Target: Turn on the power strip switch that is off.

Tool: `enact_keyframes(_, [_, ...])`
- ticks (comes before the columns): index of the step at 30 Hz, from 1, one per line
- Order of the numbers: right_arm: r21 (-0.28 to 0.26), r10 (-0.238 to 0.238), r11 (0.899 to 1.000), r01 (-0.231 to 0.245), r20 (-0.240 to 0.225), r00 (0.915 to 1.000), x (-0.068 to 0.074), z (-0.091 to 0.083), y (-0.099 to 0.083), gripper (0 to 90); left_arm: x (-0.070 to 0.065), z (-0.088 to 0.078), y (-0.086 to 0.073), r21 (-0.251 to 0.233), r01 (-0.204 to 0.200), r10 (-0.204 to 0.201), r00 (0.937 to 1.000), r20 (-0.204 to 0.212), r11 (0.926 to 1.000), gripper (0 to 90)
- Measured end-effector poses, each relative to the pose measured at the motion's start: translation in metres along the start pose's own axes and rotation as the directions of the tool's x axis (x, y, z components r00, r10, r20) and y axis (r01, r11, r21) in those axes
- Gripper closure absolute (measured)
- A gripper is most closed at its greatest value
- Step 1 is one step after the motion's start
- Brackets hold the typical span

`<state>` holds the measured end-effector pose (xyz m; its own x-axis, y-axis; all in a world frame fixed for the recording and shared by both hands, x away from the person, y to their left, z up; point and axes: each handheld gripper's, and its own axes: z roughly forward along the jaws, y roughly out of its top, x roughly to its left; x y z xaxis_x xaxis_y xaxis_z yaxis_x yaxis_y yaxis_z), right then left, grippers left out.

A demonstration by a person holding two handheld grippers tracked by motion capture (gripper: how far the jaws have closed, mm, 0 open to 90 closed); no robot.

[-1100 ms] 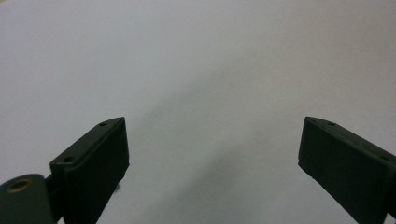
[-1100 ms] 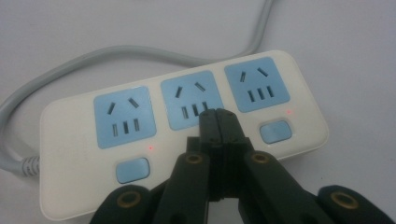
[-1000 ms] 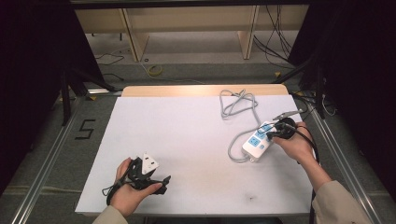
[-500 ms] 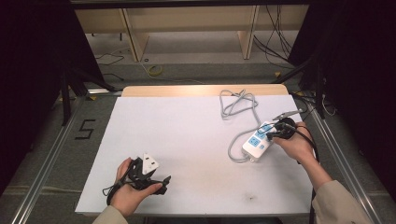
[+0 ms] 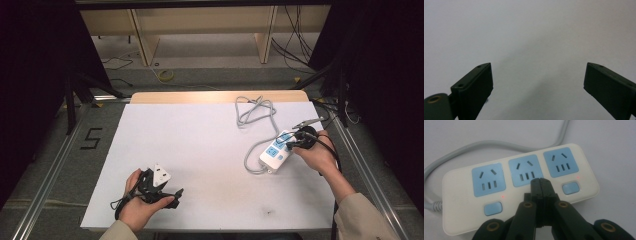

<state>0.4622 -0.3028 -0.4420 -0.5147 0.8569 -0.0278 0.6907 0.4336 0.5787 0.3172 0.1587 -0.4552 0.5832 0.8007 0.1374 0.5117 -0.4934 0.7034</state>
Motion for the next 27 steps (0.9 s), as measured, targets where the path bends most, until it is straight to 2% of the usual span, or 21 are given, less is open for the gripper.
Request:
enact_keyframes(9, [0.036, -0.033, 0.999, 0.032, 0.019, 0.9993, 0.0036, 0.0011, 0.0041, 90.0, 0.0006, -0.0001, -0.0004, 0.004, -0.003, 0.003, 1.0000, 0.002, 1.0000, 8.2])
enact_keyframes(27, [0.093, -0.054, 0.994, 0.054, 0.004, 0.9985, 0.0026, 0.0016, 0.0103, 90.0, -0.0003, 0.0014, 0.0004, 0.007, 0.001, -0.001, 1.0000, 0.003, 1.0000, 8.1])
